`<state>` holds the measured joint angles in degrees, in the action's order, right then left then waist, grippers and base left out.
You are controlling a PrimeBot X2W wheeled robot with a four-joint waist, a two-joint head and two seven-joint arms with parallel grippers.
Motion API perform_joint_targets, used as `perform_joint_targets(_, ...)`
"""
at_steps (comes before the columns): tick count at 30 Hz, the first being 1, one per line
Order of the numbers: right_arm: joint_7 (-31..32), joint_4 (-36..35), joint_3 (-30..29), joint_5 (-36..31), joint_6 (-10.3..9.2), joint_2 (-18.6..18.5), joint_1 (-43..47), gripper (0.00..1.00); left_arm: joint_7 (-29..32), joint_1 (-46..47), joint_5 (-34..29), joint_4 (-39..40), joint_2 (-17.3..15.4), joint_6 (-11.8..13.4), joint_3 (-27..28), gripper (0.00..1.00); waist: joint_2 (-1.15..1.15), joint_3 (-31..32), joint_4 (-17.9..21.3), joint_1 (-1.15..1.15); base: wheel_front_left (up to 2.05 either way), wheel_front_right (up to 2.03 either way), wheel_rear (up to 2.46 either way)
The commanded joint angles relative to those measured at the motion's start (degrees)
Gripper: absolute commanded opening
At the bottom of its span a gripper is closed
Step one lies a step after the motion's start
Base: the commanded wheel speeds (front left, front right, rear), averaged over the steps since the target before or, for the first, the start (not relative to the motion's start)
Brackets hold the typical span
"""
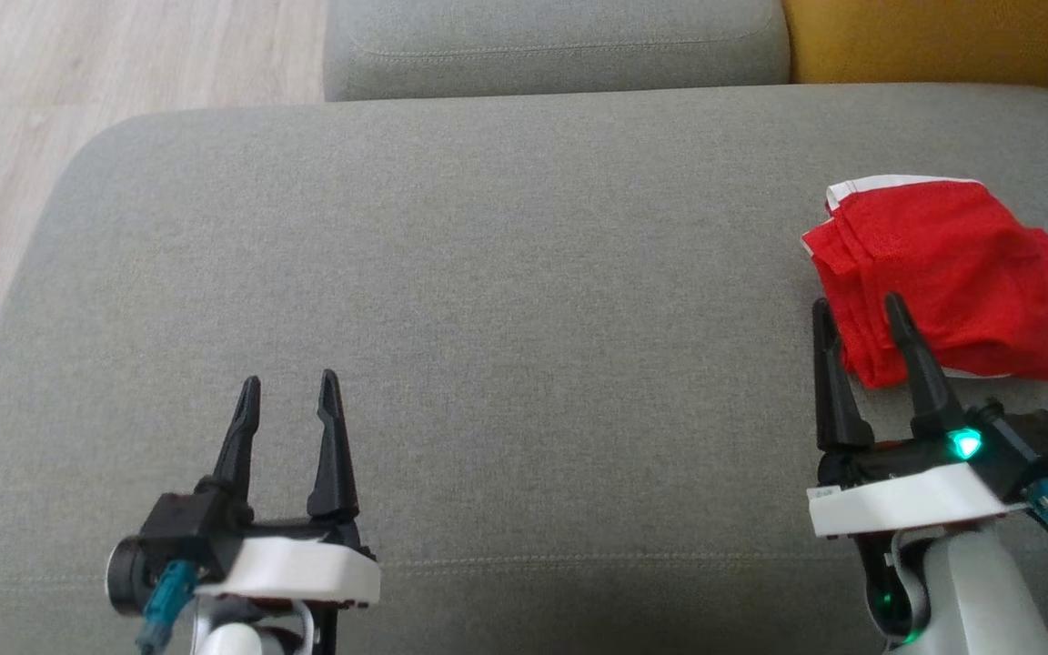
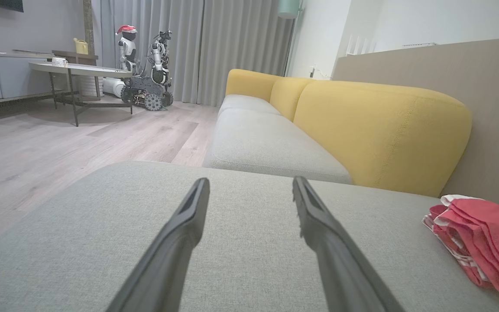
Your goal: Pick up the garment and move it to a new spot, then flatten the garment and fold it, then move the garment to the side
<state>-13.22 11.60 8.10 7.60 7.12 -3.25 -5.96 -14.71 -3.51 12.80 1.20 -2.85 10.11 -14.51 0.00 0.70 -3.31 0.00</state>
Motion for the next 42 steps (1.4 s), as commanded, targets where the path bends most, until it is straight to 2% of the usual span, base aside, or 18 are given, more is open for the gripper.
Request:
perform_joint_targets(1,0.1,-2.2,1.7,0.6,0.36,0.4,-1.3,1.00,-0.3,1.9,-1.0,2.0,0.0,0.3,1.9,1.00,0.00,-0.1,0.0,0.00,0.00,0.00,0.00)
perform_joint_targets(29,0.1,-2.5,2.1,2.1,0.36,0.4,-1.2,1.00,-0.3,0.2,4.8,2.2,0.0,-4.0,4.9,1.00,0.00,-0.5,0.6,0.00,0.00,0.00,0.00)
perform_joint_targets(30,0.0,-0.3,0.6,1.8,0.00,0.0,0.0,0.00,0.0,-1.8,4.8,0.3,0.0,-3.9,2.7,0.00,0.00,-0.5,0.6,0.00,0.00,0.00,0.00)
perform_joint_targets(33,0.0,2.5,0.7,1.9,-0.01,0.0,1.1,0.00,0.1,-2.6,4.9,-2.5,0.1,-4.1,2.3,0.00,0.00,-0.5,0.6,0.00,0.00,0.00,0.00)
perform_joint_targets(42,1.0,2.3,0.1,8.3,0.02,-0.3,1.1,0.00,1.1,-2.0,10.8,-3.1,-0.3,-4.9,3.1,0.00,0.00,-0.6,0.8,0.00,0.00,0.00,0.00)
